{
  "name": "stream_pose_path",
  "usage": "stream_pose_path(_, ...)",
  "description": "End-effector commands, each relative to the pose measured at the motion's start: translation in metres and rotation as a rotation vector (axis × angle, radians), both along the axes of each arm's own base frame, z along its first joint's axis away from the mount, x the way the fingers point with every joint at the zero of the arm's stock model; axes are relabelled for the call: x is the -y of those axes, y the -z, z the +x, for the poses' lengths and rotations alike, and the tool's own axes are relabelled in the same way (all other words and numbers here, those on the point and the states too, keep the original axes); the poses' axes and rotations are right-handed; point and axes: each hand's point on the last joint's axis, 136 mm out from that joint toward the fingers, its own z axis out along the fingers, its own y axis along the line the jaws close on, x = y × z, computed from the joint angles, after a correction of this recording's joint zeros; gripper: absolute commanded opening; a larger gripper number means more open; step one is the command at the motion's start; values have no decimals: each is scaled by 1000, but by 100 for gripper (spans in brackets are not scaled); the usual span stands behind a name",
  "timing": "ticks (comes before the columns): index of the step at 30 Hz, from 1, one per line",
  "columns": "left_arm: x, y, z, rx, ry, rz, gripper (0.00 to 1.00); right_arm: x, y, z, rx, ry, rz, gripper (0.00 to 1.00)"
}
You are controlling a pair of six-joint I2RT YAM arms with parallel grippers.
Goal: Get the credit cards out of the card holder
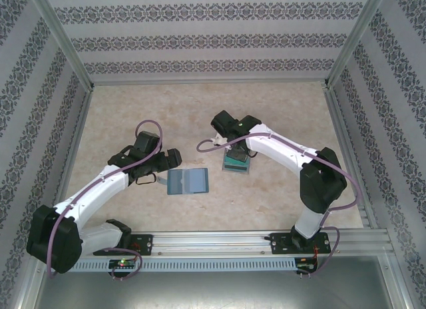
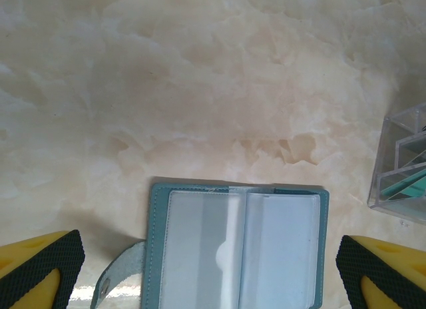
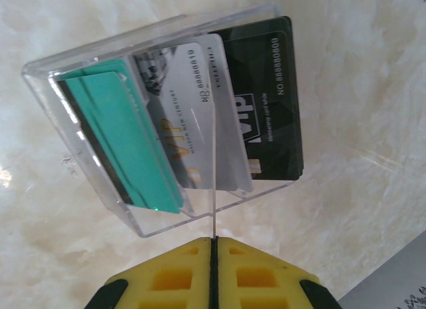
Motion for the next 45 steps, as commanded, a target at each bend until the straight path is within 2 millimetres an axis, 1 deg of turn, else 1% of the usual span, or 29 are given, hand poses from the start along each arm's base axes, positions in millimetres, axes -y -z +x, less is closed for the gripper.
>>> stream_pose_path(1,-1,-6,1,17,2,3,100,3,4,7,12,5,-23,0)
stream_pose_path(8,-3,-3,-2,10,0,4,100,-1,19,-2,-38,4,-19,0)
stream_pose_path(17,-3,-1,-3,5,0,5,100,2,29,4,-26,39,-34,0)
stream_pose_path(19,-4,-1,-3,5,-1,5,100,3,30,7,-14,49,-36,3)
stream_pose_path(20,-3,-1,-3,5,0,5,100,5,29,11,1,58,-42,9)
stream_pose_path(23,-3,-1,-3,4,0,4,100,12,27,22,47,84,-73,20)
stream_pose_path(28,-3,-2,-3,5,0,2,100,21,17,42,125,147,-101,21)
stream_pose_path(32,-4,-3,-3,9,-3,9,100,21,6,47,161,183,-65,22)
stream_pose_path(34,-5,-3,-2,10,-6,15,100,22,-1,49,183,208,-36,25)
stream_pose_path(37,-7,-4,0,13,-13,27,100,24,-15,53,233,272,31,28)
stream_pose_path(38,-8,-5,1,16,-17,33,100,25,-20,54,253,301,65,34)
stream_pose_path(40,-11,-6,2,19,-24,49,100,27,-30,56,291,362,138,35)
stream_pose_path(41,-12,-7,3,22,-28,57,100,28,-35,55,305,395,186,37)
stream_pose_path(42,-13,-9,5,28,-32,66,100,29,-40,55,322,428,234,42)
stream_pose_path(44,-19,-12,7,35,-51,95,100,32,-51,54,362,484,324,42)
stream_pose_path(45,-22,-14,9,41,-65,113,100,35,-55,53,380,518,372,45)
